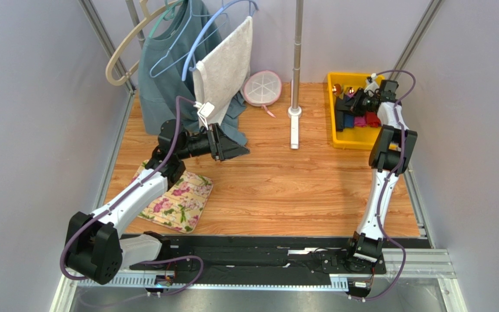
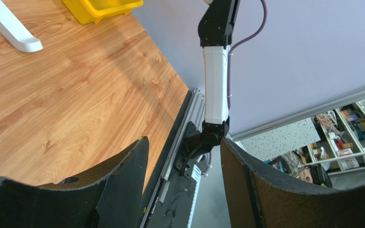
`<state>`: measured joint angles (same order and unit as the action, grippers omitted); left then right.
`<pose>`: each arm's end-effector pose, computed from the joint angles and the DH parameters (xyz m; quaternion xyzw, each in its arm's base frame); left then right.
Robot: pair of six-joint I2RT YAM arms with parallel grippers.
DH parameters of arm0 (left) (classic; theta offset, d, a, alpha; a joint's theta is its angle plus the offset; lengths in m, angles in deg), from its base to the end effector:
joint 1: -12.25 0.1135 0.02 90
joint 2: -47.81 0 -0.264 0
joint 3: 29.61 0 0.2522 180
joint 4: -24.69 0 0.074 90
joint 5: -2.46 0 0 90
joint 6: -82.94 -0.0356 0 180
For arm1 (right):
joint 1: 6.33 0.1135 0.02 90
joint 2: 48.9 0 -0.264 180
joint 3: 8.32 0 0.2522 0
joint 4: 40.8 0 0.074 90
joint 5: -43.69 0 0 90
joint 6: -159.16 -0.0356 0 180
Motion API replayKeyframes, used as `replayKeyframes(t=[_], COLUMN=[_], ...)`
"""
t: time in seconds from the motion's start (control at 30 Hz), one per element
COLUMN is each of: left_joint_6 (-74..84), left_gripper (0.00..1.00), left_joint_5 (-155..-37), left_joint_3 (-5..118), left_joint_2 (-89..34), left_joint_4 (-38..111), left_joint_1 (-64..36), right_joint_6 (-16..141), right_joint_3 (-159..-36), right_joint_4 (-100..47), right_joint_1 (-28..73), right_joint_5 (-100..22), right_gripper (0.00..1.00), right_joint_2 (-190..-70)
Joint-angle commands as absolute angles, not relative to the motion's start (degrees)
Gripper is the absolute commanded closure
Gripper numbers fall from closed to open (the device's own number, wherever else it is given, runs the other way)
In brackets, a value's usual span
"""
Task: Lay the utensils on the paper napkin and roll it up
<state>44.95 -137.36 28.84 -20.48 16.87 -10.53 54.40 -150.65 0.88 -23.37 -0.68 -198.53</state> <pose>0.2363 -0.1287 0.3123 0.1184 0.7052 -0.6233 0.3164 0.5456 -0.1406 0.1403 0.1059 0.8675 0.3567 0.3301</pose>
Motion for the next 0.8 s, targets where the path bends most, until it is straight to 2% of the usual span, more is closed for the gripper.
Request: replayKeyframes(t=[0.0,0.1,0.17,0.3,0.6,0.7,0.77], left_joint_6=[45.1,45.1,45.1,45.1,43.8,42.3,41.3], left_gripper=[0.35,0.35,0.35,0.35,0.34,0.34,0.33], left_joint_5=[-137.0,-136.9,-136.9,-136.9,-136.7,-136.5,-136.7], left_joint_3=[28.6,28.5,28.4,28.4,28.6,28.7,28.8], left_joint_2=[-19.8,-19.5,-19.3,-19.2,-18.7,-18.4,-18.2], left_joint_4=[16.3,16.4,16.5,16.5,18.8,21.3,23.5], left_joint_1=[-10.2,-10.2,-10.2,-10.2,-10.2,-9.9,-9.0], right_joint_6=[56.9,57.8,58.5,58.8,60.9,61.9,62.9], right_joint_3=[-151.9,-152.4,-152.9,-153.1,-153.1,-153.2,-153.0], right_joint_4=[3.8,4.9,5.8,6.9,9.2,10.0,10.1], right_joint_1=[-22.2,-21.8,-21.5,-21.4,-21.2,-20.9,-20.6], right_joint_5=[-5.1,-6.2,-6.9,-8.8,-11.9,-12.6,-13.4], right_gripper=[0.82,0.62,0.59,0.46,0.41,0.26,0.23], right_joint_2=[-199.0,-198.9,-199.0,-198.1,-194.7,-193.4,-192.2])
